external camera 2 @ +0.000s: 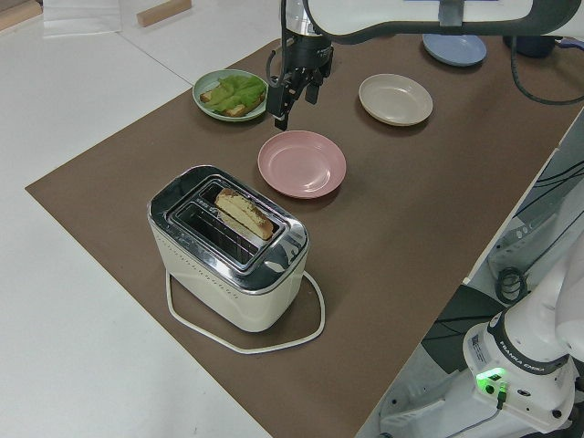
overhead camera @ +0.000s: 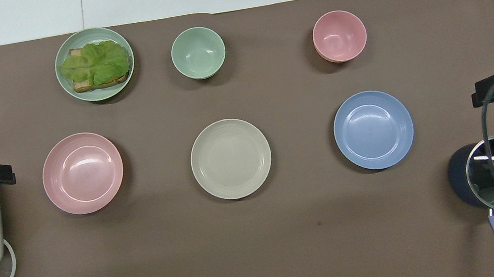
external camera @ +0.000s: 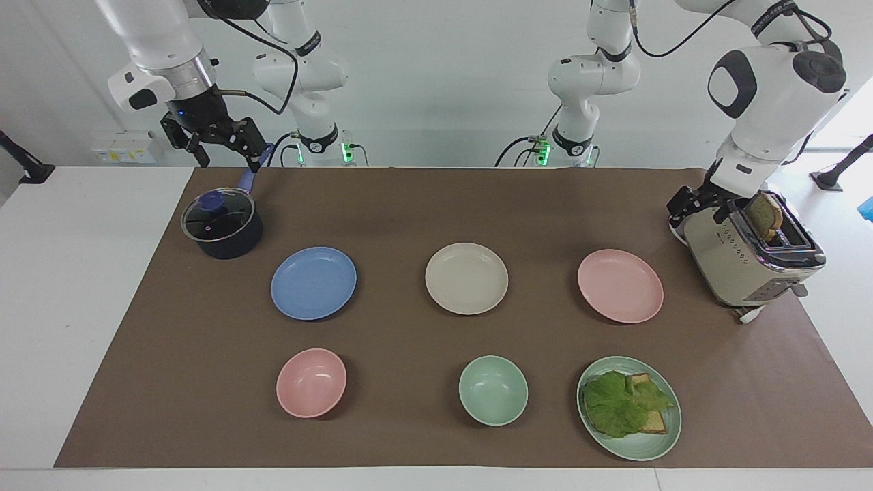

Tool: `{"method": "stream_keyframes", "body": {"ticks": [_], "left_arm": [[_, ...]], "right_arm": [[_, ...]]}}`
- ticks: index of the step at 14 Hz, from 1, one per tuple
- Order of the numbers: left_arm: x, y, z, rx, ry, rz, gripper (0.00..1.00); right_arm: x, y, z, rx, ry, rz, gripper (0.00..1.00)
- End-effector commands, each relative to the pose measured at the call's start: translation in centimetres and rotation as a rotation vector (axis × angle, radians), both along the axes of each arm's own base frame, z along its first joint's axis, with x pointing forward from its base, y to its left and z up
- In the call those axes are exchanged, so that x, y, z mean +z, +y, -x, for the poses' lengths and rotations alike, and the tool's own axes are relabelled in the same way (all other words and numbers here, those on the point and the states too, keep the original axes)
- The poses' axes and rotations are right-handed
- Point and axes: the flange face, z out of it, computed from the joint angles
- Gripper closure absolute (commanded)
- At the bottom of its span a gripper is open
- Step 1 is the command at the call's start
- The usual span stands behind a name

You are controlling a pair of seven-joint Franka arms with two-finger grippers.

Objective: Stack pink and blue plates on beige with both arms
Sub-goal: 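Reach the left gripper to the rim of the pink plate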

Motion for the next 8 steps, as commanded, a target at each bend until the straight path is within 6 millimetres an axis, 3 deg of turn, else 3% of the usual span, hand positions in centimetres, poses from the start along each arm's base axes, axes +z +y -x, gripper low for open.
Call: {"method": "stream_keyframes", "body": {"ticks": [1, 4, 8], "left_arm": [[-3.3, 0.7, -0.9, -0.005, 0.002, 0.007, 0.0], [-8.3, 0.4, -2.2, 0.003, 0.049, 0.009, 0.0], [-12.2, 0.6, -1.7, 0.009, 0.046, 0.011, 0.0]], "right_arm": [[0.4, -0.2, 0.3, 0.014, -0.002, 0.003, 0.0], [0.4, -0.2, 0.3, 0.014, -0.002, 0.003, 0.0], [0.4, -0.2, 0.3, 0.014, -0.002, 0.003, 0.0]]}}
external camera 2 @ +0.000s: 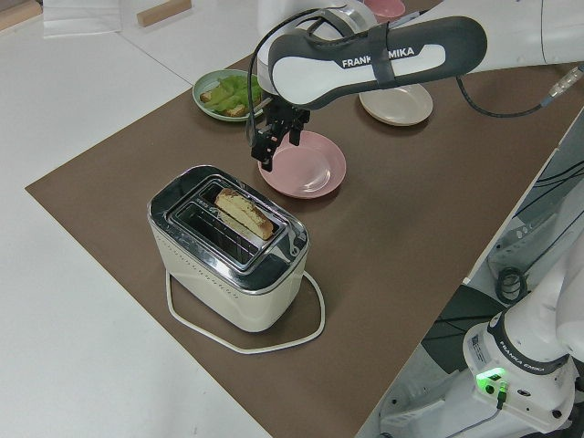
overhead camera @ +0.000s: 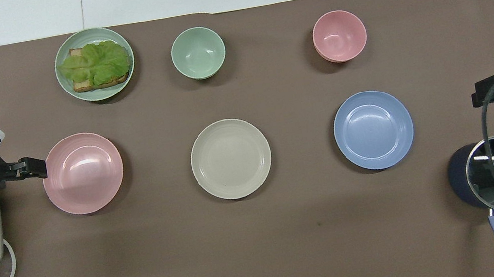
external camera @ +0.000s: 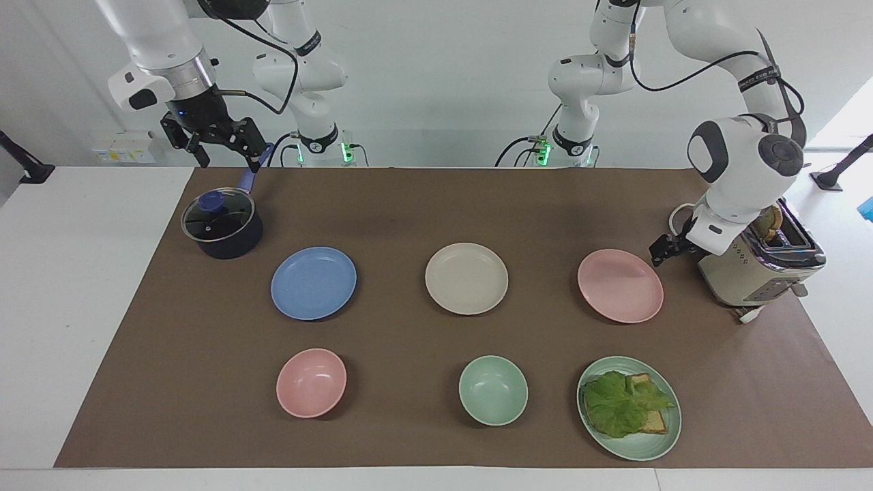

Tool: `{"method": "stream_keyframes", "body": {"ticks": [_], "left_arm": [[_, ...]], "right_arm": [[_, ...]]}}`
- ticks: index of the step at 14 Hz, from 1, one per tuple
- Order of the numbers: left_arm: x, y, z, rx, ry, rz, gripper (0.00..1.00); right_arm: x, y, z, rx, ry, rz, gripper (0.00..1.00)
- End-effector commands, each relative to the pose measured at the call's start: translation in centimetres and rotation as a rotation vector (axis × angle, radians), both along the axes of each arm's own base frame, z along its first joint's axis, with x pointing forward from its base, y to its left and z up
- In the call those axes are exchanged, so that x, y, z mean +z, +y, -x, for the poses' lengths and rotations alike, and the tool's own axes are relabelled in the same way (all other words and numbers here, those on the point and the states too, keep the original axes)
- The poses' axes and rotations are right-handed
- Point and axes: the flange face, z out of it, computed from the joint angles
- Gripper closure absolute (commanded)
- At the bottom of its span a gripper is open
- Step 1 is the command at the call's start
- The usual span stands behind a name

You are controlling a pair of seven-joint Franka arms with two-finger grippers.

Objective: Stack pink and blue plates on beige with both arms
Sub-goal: 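Reach the left gripper to the rim of the pink plate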

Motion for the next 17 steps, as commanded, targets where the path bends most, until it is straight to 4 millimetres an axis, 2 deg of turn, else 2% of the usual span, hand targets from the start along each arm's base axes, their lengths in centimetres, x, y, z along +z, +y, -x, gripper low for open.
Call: {"method": "stream_keyframes", "body": {"ticks": [1, 2, 5, 6, 11, 12, 15, 16, 17], "left_arm": [[-2.4, 0.2, 1.0, 0.009, 0.0, 0.006, 0.0], [-3.4, 0.2, 0.8, 0.014, 0.005, 0.007, 0.0], [-4.4, 0.2, 1.0, 0.043, 0.004, 0.014, 0.0], [-5.8, -0.1, 1.4, 0.048, 0.021, 0.016, 0.0], [-6.5, 0.2, 1.7, 0.057, 0.019, 0.016, 0.0], [-6.7, 0.3, 1.9, 0.06, 0.024, 0.016, 0.05], [-7.0, 0.2, 2.5, 0.065, 0.037, 0.019, 0.42], [-7.1, 0.2, 2.6, 0.067, 0.039, 0.019, 0.48], [-7.1, 0.1, 2.6, 0.069, 0.045, 0.019, 0.6]], "right_arm": [[0.4, -0.2, 0.3, 0.014, -0.002, 0.003, 0.0], [0.4, -0.2, 0.3, 0.014, -0.002, 0.003, 0.0], [0.4, -0.2, 0.3, 0.014, -0.002, 0.003, 0.0], [0.4, -0.2, 0.3, 0.014, -0.002, 0.003, 0.0], [0.4, -0.2, 0.3, 0.014, -0.002, 0.003, 0.0], [0.4, -0.2, 0.3, 0.014, -0.002, 0.003, 0.0], [0.4, -0.2, 0.3, 0.014, -0.002, 0.003, 0.0], [0.4, -0.2, 0.3, 0.014, -0.002, 0.003, 0.0], [0.4, -0.2, 0.3, 0.014, -0.002, 0.003, 0.0]]}}
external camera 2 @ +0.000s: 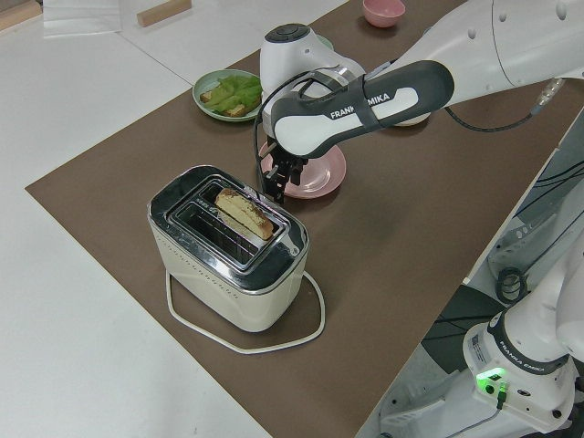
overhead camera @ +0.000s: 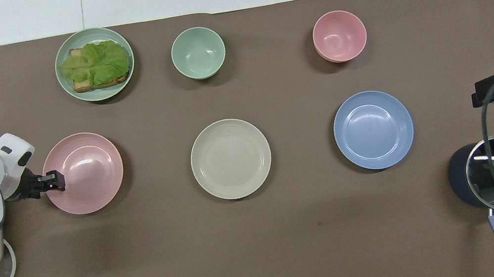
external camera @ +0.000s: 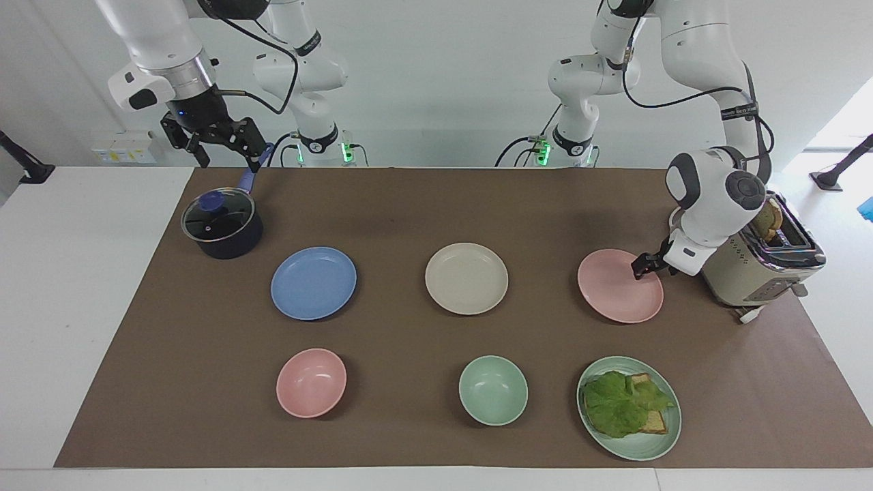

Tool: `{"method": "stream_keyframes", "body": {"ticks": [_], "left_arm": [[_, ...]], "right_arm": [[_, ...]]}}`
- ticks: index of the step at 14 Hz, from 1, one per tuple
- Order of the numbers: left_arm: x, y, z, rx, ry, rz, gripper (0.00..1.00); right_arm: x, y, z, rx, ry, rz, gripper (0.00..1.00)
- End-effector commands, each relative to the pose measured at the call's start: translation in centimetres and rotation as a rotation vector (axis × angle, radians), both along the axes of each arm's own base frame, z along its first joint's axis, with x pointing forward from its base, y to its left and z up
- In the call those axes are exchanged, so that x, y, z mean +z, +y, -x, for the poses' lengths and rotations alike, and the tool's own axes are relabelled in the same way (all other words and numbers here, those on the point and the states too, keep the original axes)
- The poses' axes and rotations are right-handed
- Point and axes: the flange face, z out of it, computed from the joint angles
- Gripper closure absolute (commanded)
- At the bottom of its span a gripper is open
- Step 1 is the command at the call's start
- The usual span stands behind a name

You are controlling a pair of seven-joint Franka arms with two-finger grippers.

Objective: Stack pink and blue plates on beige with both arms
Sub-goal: 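Reach the left gripper to the rim of the pink plate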

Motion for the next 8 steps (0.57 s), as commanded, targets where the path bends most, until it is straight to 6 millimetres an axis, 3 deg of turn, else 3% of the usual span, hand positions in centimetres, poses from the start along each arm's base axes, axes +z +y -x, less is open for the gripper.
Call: {"method": "stream_keyframes", "body": {"ticks": [1, 2, 3, 5, 8], "left_arm": [[0.1, 0.2, 0.9, 0.024, 0.004, 0.009, 0.78], [0.1, 0.1, 0.9, 0.024, 0.004, 0.009, 0.97], [0.1, 0.2, 0.9, 0.024, 0.005, 0.009, 1.0], [0.5, 0.2, 0.7, 0.026, 0.031, 0.017, 1.0], [2.8, 0.2, -0.3, 0.052, 0.061, 0.067, 1.0]], "right_arm": [[0.4, -0.2, 0.3, 0.014, -0.002, 0.003, 0.0], [0.4, -0.2, 0.3, 0.014, -0.002, 0.003, 0.0], [0.4, -0.2, 0.3, 0.014, -0.002, 0.003, 0.0], [0.4, -0.2, 0.3, 0.014, -0.002, 0.003, 0.0], [0.4, -0.2, 0.2, 0.014, -0.004, 0.003, 0.0]]}}
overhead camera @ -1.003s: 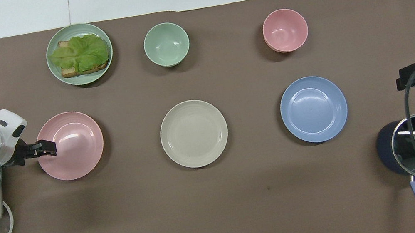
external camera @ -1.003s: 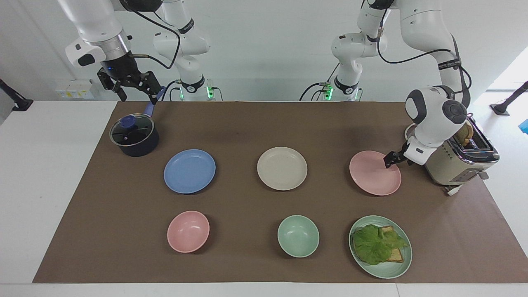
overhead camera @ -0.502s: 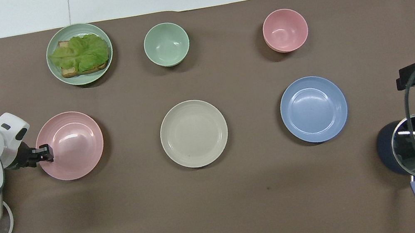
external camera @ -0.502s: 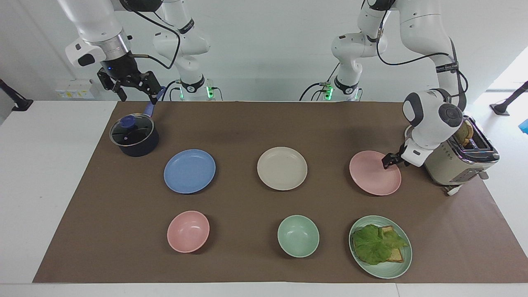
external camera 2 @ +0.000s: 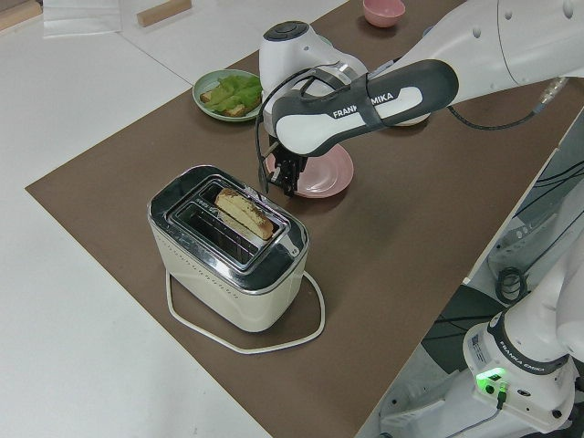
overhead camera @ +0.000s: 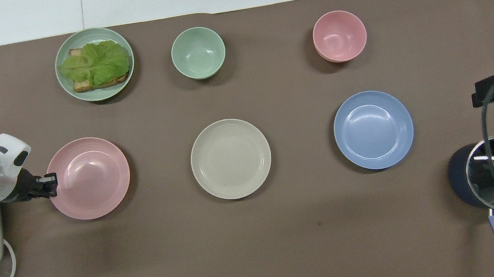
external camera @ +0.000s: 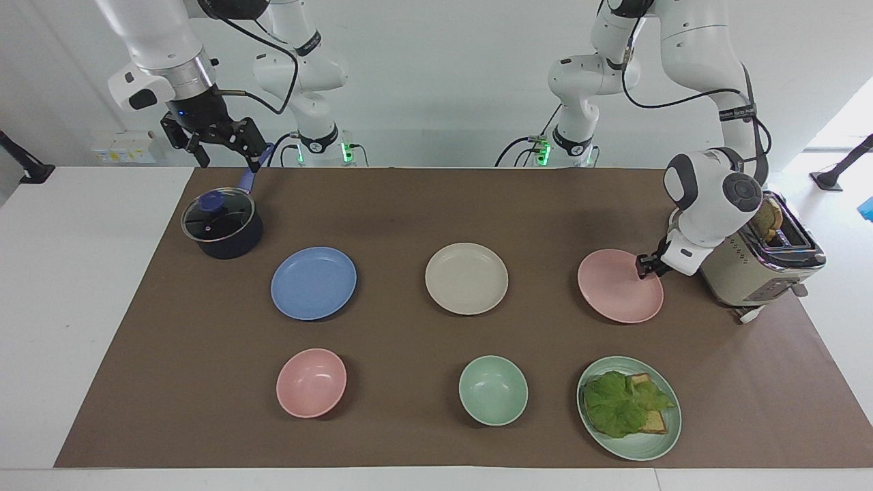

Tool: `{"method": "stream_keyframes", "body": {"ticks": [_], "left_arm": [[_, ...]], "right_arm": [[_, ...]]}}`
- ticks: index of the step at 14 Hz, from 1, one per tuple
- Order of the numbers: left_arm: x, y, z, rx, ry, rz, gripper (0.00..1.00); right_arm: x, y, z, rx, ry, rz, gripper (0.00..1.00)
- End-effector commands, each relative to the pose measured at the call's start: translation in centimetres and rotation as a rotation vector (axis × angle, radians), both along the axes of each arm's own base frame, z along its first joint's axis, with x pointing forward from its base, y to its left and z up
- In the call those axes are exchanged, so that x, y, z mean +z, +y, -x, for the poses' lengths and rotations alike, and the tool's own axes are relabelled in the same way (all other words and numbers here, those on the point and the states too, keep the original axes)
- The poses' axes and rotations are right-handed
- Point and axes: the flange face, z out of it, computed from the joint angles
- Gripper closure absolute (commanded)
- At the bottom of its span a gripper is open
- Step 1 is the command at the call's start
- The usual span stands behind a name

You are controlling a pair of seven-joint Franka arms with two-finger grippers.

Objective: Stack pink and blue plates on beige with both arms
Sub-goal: 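Reach the left gripper to the rim of the pink plate, then grip the pink plate rim with the left gripper and lift it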

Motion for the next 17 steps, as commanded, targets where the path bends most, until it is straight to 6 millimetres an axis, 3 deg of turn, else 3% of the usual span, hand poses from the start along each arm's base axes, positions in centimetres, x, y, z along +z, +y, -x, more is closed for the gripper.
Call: {"method": "stream_keyframes", "body": {"ticks": [1, 6, 11, 13, 17], "left_arm": [[2.5, 0.4, -0.8, 0.025, 0.038, 0.045, 1.0], [8.3, -0.3, -2.3, 0.049, 0.07, 0.131, 1.0], [13.5, -1.1, -2.6, 0.084, 0.04, 0.229, 1.0], [14.5, -2.9, -2.5, 0.134, 0.033, 0.261, 1.0], [14.5, -10.8, -2.6, 0.203, 0.045, 0.261, 1.0]], "right_arm": [[0.4, -0.2, 0.3, 0.014, -0.002, 0.003, 0.0], [0.4, -0.2, 0.3, 0.014, -0.002, 0.003, 0.0], [0.4, -0.2, 0.3, 0.014, -0.002, 0.003, 0.0], [0.4, -0.2, 0.3, 0.014, -0.002, 0.003, 0.0], [0.4, -0.2, 0.3, 0.014, -0.002, 0.003, 0.0]]}}
